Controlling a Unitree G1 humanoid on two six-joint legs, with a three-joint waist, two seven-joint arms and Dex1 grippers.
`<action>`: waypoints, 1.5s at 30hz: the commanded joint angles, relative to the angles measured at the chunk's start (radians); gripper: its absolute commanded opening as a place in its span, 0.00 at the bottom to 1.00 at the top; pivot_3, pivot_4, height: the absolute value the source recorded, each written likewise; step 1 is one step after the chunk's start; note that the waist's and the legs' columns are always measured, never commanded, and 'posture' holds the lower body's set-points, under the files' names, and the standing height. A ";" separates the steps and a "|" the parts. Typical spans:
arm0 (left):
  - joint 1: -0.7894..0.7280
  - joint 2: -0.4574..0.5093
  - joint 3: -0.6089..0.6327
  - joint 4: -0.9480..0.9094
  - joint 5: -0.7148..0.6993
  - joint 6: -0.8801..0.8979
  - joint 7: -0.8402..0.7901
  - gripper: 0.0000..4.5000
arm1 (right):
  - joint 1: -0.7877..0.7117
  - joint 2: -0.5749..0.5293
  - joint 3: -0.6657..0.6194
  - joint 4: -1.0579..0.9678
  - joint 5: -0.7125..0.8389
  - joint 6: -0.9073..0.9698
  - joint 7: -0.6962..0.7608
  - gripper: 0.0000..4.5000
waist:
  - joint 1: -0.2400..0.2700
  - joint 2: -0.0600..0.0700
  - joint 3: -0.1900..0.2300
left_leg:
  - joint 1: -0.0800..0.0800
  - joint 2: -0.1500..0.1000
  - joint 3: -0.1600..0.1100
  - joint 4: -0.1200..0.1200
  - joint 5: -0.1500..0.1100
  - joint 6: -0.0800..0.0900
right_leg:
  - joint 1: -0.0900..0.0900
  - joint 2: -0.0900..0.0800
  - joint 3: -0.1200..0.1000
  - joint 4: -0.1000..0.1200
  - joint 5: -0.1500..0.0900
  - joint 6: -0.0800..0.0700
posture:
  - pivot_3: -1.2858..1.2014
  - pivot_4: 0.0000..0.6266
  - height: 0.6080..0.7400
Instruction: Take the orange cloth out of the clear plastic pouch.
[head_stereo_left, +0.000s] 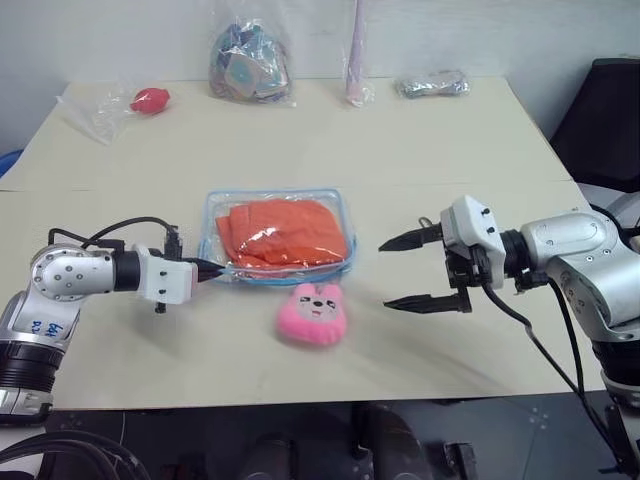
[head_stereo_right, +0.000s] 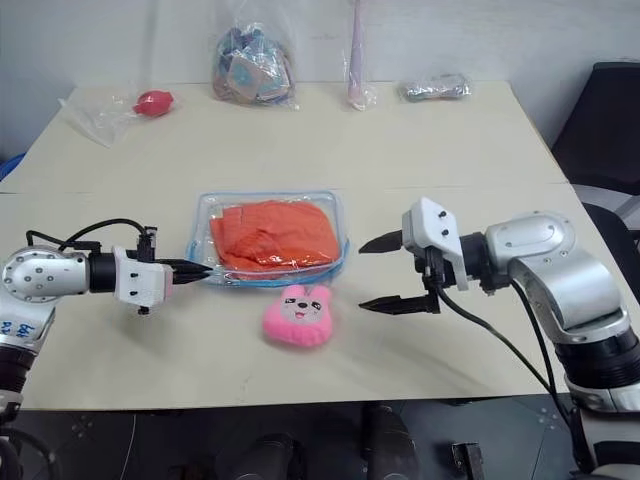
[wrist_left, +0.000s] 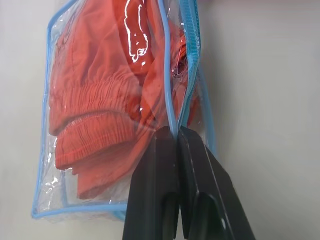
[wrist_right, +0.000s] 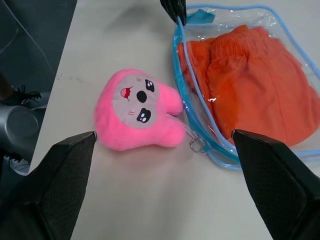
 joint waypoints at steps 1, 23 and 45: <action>-0.030 -0.008 -0.022 0.037 0.034 -0.102 0.012 0.01 | 0.003 -0.023 -0.046 -0.016 0.019 -0.018 0.019 1.00 | 0.000 0.000 0.000 | 0.000 0.000 0.000 0.000 0.000 0.000 | 0.000 0.000 0.000 0.000 0.000 0.000 | 0.52 0.24 1.00; 0.227 0.108 0.193 -0.354 -0.445 0.634 -0.006 0.58 | 0.123 0.036 -0.019 -0.122 0.001 -0.018 -0.103 1.00 | -0.007 -0.002 0.001 | 0.000 0.002 0.000 0.000 0.000 0.000 | 0.000 0.001 0.000 0.000 0.000 0.000 | 0.52 0.24 1.00; 0.601 0.186 0.752 -0.946 -0.859 1.372 0.014 0.59 | 0.106 0.362 0.278 0.125 -0.207 -0.208 -0.147 0.46 | -0.016 -0.002 0.001 | 0.001 0.002 0.000 -0.003 -0.001 -0.003 | 0.003 0.004 0.002 0.001 -0.002 -0.004 | 0.52 0.24 1.00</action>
